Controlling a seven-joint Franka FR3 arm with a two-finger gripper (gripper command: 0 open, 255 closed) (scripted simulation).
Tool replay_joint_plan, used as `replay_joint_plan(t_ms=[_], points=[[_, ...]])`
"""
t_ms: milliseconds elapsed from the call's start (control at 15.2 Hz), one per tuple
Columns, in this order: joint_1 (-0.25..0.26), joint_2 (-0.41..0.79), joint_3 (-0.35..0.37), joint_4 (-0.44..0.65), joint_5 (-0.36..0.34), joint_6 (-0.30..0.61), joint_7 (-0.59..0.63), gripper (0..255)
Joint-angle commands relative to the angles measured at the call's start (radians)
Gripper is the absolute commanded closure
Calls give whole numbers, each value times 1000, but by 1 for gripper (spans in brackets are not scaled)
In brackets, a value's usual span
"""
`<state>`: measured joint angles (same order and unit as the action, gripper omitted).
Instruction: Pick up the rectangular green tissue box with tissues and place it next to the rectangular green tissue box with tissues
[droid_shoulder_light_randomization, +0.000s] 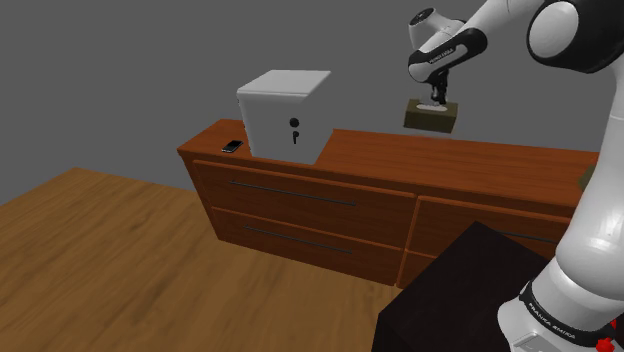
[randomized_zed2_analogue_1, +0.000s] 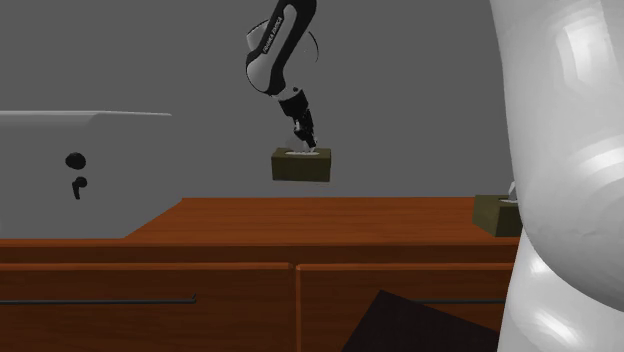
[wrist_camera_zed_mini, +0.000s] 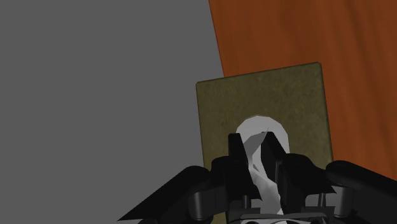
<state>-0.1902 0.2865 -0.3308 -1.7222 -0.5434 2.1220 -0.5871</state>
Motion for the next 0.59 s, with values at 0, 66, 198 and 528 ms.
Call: replay_joint_plan(t_ms=[0, 66, 198, 528], points=[[1, -8, 1, 14, 4, -20, -12, 255], [1, -12, 1, 22, 6, -30, -18, 255], [2, -18, 2, 40, 10, -51, -30, 255], [3, -31, 3, 87, 21, -104, -60, 255]])
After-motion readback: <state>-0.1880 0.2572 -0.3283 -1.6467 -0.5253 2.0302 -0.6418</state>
